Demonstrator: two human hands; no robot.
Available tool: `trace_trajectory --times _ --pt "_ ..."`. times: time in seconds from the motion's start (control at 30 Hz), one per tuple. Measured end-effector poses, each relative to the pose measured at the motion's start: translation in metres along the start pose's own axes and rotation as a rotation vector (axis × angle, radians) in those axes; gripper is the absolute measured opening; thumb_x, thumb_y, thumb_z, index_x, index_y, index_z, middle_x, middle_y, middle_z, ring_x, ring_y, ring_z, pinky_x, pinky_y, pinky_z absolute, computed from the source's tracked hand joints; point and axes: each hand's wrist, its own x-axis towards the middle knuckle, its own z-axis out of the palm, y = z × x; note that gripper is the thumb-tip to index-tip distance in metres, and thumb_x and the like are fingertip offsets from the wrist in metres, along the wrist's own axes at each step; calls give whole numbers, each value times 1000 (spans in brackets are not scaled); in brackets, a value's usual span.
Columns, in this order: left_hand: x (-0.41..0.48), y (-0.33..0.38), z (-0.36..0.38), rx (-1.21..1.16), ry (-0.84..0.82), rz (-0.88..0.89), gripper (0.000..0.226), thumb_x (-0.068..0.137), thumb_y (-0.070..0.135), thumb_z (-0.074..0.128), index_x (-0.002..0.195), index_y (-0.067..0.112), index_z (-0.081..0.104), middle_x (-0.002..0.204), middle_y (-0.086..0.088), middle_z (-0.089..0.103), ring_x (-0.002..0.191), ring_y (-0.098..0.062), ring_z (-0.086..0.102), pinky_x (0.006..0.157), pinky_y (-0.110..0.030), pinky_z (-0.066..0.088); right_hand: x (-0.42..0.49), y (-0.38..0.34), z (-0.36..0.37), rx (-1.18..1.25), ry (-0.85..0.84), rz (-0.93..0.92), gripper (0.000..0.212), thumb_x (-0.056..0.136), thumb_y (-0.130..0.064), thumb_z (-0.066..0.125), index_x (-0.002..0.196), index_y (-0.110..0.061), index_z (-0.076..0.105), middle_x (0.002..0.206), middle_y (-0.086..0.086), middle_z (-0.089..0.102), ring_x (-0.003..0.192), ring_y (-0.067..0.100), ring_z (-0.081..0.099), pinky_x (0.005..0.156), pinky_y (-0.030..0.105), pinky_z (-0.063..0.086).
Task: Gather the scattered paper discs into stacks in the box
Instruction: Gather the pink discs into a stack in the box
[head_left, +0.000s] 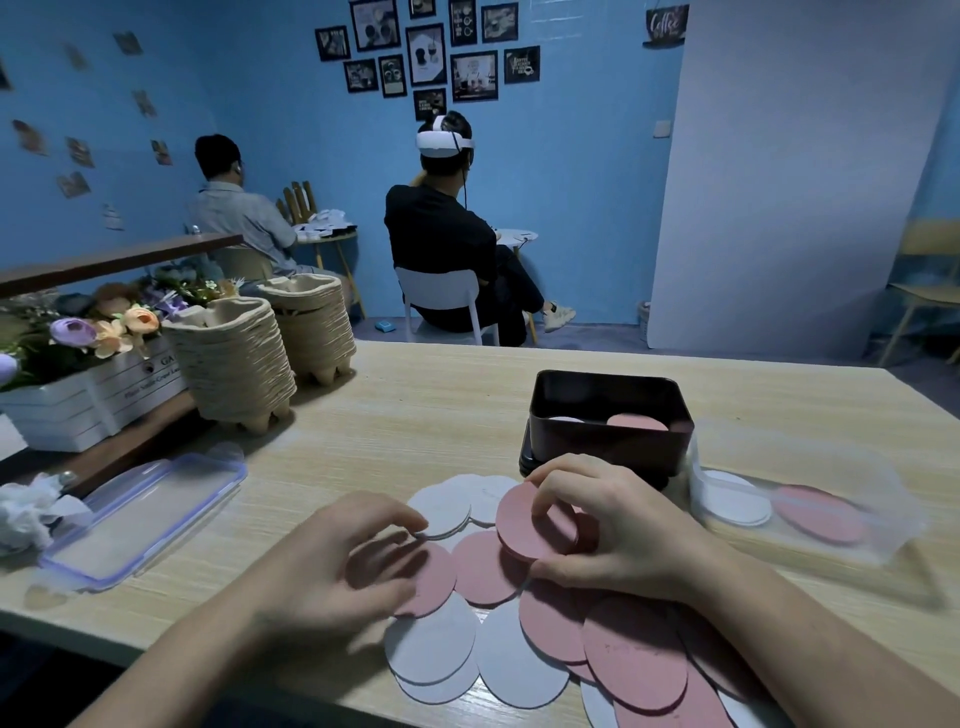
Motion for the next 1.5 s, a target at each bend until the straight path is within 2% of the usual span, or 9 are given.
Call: trace_trajectory --times 0.13,0.3,0.5,0.73,0.93,1.03,1.17,1.3,1.5 --pt "-6 -1 0 60 -61 21 58 70 44 84 125 35 67 118 27 64 116 2 60 99 -25 48 1 -1 0 7 0 -2 39 78 -54 83 99 -30 61 125 -14 59 121 2 55 94 31 51" --pt "-6 1 4 3 21 21 53 68 35 88 118 31 70 113 24 69 110 0 66 94 -27 52 0 -2 0 -2 -6 4 37 77 -54 83 99 -34 61 126 -15 59 123 2 55 95 30 51" --pt "11 13 8 -51 138 146 47 73 27 88 117 20 70 109 14 71 105 -11 70 87 -32 54 1 -2 0 0 -38 5 37 78 -53 83 98 -29 62 125 -14 59 115 1 58 90 24 51" --pt "39 26 23 -3 171 251 56 76 34 87 124 15 65 113 10 69 106 -12 66 88 -36 53 0 -1 0 34 -32 22 46 77 -53 81 112 -31 59 116 -14 63 108 9 63 85 35 54" --pt "62 37 36 38 160 309 55 79 39 86 123 14 64 110 7 69 100 -11 65 87 -35 53 1 -2 0 54 19 -28 51 80 -45 84 118 -21 61 107 -9 65 97 12 64 80 37 54" --pt "64 37 41 2 193 310 56 79 42 86 123 13 66 112 7 71 103 -11 67 87 -36 54 2 1 0 63 21 -47 38 83 -42 83 106 -19 63 108 -1 67 101 16 65 80 40 54" --pt "61 32 46 -61 224 311 60 79 44 87 125 13 66 119 7 71 110 -10 68 89 -36 56 2 1 1 69 16 -34 33 85 -43 82 98 -19 64 111 2 67 122 3 60 89 37 53" --pt "53 27 45 -93 232 267 58 79 42 88 127 17 65 119 16 70 111 -4 67 90 -33 56 2 1 1 61 35 -32 31 84 -42 83 97 -20 65 122 -1 67 124 -3 57 92 34 53" --pt "52 28 48 -125 265 263 46 82 36 87 119 16 69 110 16 72 101 -7 70 85 -32 57 3 1 3 58 35 -13 31 82 -42 84 91 -20 64 121 -1 68 124 -7 55 90 34 54"
